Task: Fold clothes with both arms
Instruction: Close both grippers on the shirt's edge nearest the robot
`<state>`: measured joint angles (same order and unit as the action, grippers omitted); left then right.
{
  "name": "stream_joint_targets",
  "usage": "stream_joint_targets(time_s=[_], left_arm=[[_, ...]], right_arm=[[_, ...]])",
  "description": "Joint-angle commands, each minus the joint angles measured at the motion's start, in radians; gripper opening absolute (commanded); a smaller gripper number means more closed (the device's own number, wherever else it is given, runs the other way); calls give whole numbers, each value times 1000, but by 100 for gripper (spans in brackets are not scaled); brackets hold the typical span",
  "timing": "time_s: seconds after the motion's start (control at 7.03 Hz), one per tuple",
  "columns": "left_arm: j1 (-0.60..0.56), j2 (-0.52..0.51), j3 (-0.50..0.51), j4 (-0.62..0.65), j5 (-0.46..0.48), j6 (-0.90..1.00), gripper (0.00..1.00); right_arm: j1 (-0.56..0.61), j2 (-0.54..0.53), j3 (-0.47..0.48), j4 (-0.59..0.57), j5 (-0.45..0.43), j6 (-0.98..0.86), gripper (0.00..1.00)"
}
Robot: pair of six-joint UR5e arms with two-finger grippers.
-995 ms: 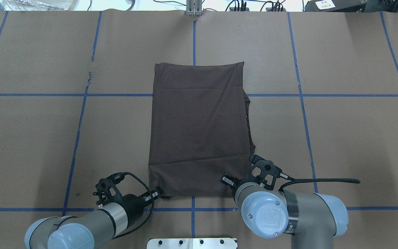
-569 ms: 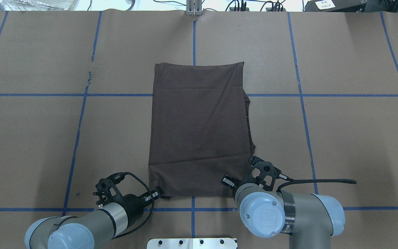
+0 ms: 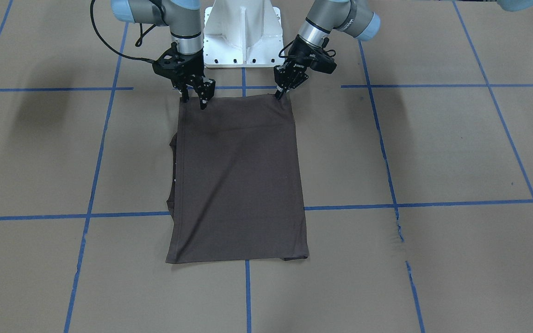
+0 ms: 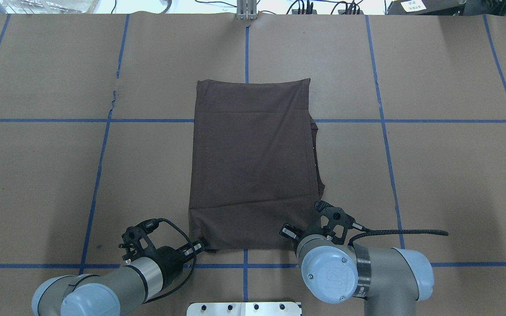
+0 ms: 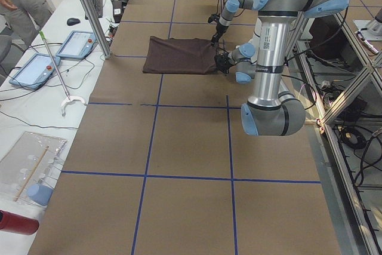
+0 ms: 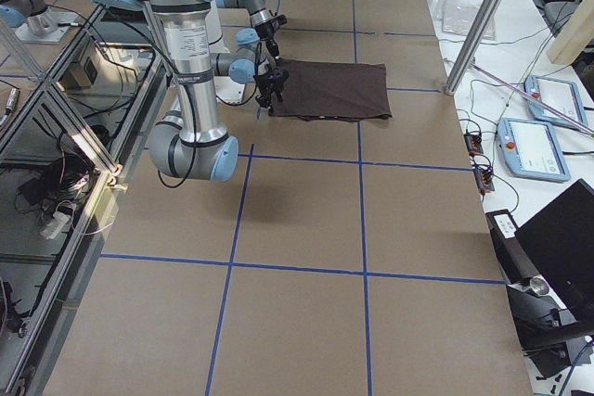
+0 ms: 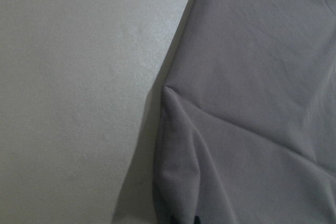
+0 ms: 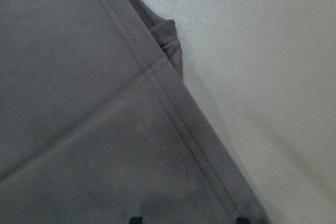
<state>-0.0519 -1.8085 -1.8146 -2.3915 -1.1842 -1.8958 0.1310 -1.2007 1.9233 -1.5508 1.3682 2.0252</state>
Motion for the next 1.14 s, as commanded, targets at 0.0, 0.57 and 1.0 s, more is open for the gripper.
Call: stream_joint_targets(time_s=[0.0,0.57,1.0], left_arm=[[1,0,0,0,0,0,0],[1,1,1,0,0,-8,0],[1,0,1,0,-2,-6,0]], right_arm=[[-1,38,-36,2,-4,7,61],[2,50,-30,5,-6,79,0],[10,52,-17,12,-26,148,0]])
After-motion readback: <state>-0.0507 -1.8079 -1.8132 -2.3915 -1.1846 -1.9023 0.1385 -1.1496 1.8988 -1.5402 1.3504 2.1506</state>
